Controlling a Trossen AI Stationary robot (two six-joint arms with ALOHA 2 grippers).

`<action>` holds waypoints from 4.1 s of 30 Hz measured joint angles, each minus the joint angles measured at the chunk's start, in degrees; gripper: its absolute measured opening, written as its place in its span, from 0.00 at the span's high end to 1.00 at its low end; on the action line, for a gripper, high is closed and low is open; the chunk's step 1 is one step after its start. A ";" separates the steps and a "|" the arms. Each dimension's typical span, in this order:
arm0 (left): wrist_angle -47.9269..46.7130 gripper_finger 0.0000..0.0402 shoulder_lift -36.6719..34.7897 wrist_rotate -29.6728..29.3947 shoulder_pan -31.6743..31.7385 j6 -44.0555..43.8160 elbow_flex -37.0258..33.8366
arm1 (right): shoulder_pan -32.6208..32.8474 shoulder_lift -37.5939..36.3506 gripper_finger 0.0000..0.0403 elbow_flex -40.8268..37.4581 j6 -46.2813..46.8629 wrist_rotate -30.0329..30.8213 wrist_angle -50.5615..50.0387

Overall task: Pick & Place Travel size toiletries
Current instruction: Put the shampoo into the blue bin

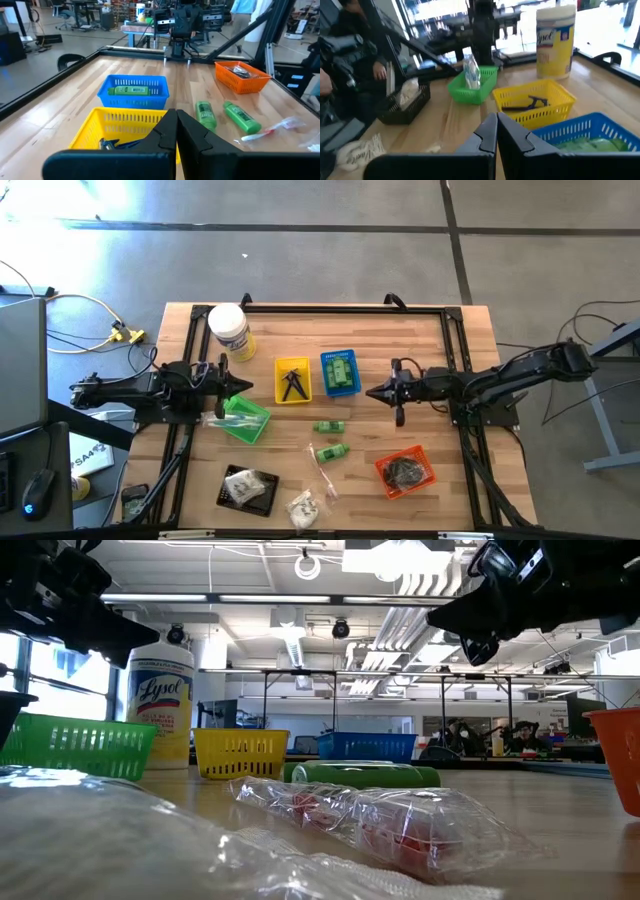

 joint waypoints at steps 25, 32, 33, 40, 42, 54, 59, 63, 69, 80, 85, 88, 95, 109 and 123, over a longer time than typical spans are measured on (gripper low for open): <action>0.00 1.00 0.00 -3.37 0.01 0.43 0.09 | 11.94 36.69 0.91 42.99 -1.97 -2.43 -42.82; 0.00 1.00 0.00 -3.37 0.00 -0.63 0.11 | 12.19 43.94 0.60 51.35 -5.81 -6.54 -50.06; 0.00 1.00 0.00 -3.35 0.00 -0.63 0.11 | 12.30 44.23 0.55 51.68 -6.42 -6.53 -49.99; -0.13 1.00 0.00 -3.32 0.02 -0.81 0.11 | 12.44 46.85 0.31 51.77 -8.08 -7.16 -49.64; -0.14 1.00 0.00 -3.32 0.01 -0.81 0.11 | 12.44 47.32 0.28 51.77 -7.85 -8.06 -49.64; -0.43 1.00 0.00 -2.97 0.01 -0.83 0.17 | 12.86 54.19 0.31 51.77 -7.78 -7.21 -47.90; -0.44 1.00 0.00 -2.95 0.00 -0.83 0.17 | 12.86 55.05 0.38 51.84 -8.19 -7.07 -47.70; -0.43 1.00 0.00 -2.91 0.02 -0.83 0.17 | 12.84 55.10 0.53 51.84 -8.24 -6.68 -47.67; -0.44 1.00 0.00 -2.79 0.02 -0.83 0.17 | 13.15 54.39 0.68 51.82 -8.22 -8.65 -47.53; -0.47 1.00 -0.02 -2.78 0.02 -0.85 0.17 | 11.86 39.02 0.66 51.64 -9.71 -1.63 -51.20; -0.42 1.00 -0.02 -2.78 0.02 -0.85 0.17 | 6.46 29.88 0.69 51.69 -4.03 4.26 -49.79; -0.37 1.00 -0.02 -2.47 0.02 -0.87 0.17 | 1.99 26.75 0.69 51.73 -2.63 4.92 -50.22; -1.16 1.00 -0.02 -2.29 0.02 -0.92 0.22 | -7.67 26.62 0.67 51.73 -6.07 -1.21 -54.99; -1.89 1.00 -0.02 -2.25 0.02 -0.87 0.28 | -17.99 37.27 0.68 49.27 8.28 3.07 -58.67; -2.03 1.00 -0.02 -2.38 0.02 -0.87 0.26 | -17.27 41.38 0.68 49.21 11.60 6.45 -55.40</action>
